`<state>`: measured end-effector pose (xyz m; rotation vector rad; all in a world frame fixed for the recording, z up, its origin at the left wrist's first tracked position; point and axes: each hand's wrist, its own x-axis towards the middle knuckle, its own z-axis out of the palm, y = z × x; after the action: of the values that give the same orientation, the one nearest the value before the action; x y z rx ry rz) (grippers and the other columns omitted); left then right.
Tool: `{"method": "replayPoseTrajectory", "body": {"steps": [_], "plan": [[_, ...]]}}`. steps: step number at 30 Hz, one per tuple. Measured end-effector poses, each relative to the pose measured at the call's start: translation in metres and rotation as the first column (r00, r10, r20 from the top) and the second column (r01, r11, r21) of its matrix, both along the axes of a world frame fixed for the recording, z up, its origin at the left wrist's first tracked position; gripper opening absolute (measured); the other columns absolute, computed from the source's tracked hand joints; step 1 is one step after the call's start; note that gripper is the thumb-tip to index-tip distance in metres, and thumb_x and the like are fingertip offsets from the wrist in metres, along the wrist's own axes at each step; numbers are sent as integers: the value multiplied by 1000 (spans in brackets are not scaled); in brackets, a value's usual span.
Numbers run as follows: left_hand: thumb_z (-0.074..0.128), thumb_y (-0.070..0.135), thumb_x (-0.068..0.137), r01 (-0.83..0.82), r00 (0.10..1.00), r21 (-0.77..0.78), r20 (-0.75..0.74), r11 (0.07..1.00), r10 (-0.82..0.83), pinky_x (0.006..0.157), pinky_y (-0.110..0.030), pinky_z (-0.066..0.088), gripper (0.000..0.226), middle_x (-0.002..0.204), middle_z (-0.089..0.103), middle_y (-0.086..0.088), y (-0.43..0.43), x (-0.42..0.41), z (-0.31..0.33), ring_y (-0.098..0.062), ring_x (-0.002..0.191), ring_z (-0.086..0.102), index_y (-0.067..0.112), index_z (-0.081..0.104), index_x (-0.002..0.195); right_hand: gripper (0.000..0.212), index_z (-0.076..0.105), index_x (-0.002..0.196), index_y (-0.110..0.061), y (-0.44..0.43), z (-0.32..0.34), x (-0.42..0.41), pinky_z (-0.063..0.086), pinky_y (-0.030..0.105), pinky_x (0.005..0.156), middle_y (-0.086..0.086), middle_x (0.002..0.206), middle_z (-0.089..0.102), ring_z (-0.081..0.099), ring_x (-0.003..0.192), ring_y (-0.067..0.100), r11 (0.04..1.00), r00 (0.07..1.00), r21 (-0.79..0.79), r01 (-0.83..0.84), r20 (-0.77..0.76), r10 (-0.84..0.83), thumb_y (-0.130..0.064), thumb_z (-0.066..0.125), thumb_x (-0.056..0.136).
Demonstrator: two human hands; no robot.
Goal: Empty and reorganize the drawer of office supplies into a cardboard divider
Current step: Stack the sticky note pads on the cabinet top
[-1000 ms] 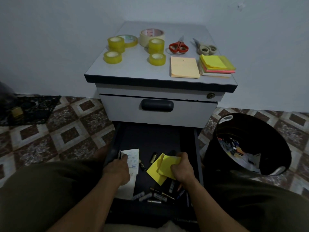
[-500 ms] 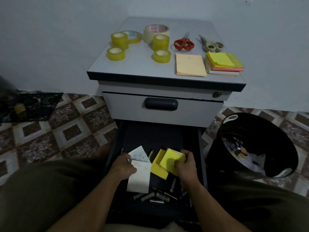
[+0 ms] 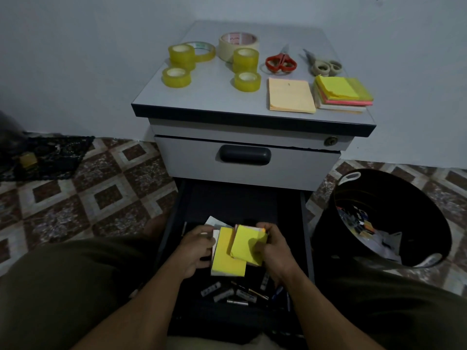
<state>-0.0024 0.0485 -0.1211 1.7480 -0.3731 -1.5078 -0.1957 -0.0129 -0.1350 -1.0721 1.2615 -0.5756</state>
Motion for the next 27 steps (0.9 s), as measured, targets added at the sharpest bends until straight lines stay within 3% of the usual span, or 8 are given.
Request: {"method": "replayPoseTrajectory", "body": {"steps": [3,6,10,13,16,20,24,27], "plan": [[60,9,96,95,994,-20,-54,995,-96,80,-45,53,26,114,69,-5,2,-3,-1,-33,109,67,23,61,117,48,55,108,-29,8,-3,1,55,45,79,5,106,61,59,98,23,999,998,-15,-38,-48,38,11,47,81],[58,-8,88,71,997,-35,-19,997,-71,82,-46,51,38,110,67,-8,4,-6,-7,-33,106,64,19,63,114,50,55,112,-28,9,-2,1,55,41,79,2,106,61,59,96,17,996,994,-39,-81,-77,77,11,48,81],[54,-16,85,43,988,-90,152,995,-29,78,-35,49,37,112,64,-15,0,0,-9,-25,95,61,14,62,107,51,54,109,-30,7,-4,0,53,41,80,2,107,61,59,97,19,999,997,-42,-14,-77,10,11,46,79],[53,-14,87,167,933,-119,341,979,-118,67,-26,47,37,102,65,-3,-15,8,0,-15,87,61,14,62,110,51,53,108,-30,4,-9,-5,50,39,76,6,108,59,57,98,24,995,994,-1,102,-47,-102,12,44,81],[51,-10,83,384,793,-75,538,920,-287,74,-28,50,40,102,67,3,-30,15,7,-20,99,64,22,64,105,50,53,109,-29,0,-13,-9,47,40,75,8,110,58,56,98,28,984,985,33,174,-14,-174,12,44,82],[47,-9,88,655,553,111,604,747,-574,94,-31,46,42,150,44,-8,-40,16,12,-27,135,45,15,60,120,49,52,115,-24,0,-15,-11,49,41,76,9,109,57,55,97,27,986,987,33,163,-9,-163,12,44,83],[41,-10,91,745,336,291,614,600,-714,109,-23,27,54,157,33,-7,-41,14,17,-26,147,26,11,46,140,50,54,109,-30,0,-19,-10,51,45,80,9,111,58,57,102,30,984,985,51,171,-13,-171,11,44,82],[42,-5,89,752,169,443,587,489,-792,116,-37,25,57,154,31,-6,-43,17,17,-30,145,23,13,41,142,50,54,109,-29,-1,-19,-8,50,42,78,8,110,58,56,100,28,982,984,63,179,-2,-179,12,43,83]]}}
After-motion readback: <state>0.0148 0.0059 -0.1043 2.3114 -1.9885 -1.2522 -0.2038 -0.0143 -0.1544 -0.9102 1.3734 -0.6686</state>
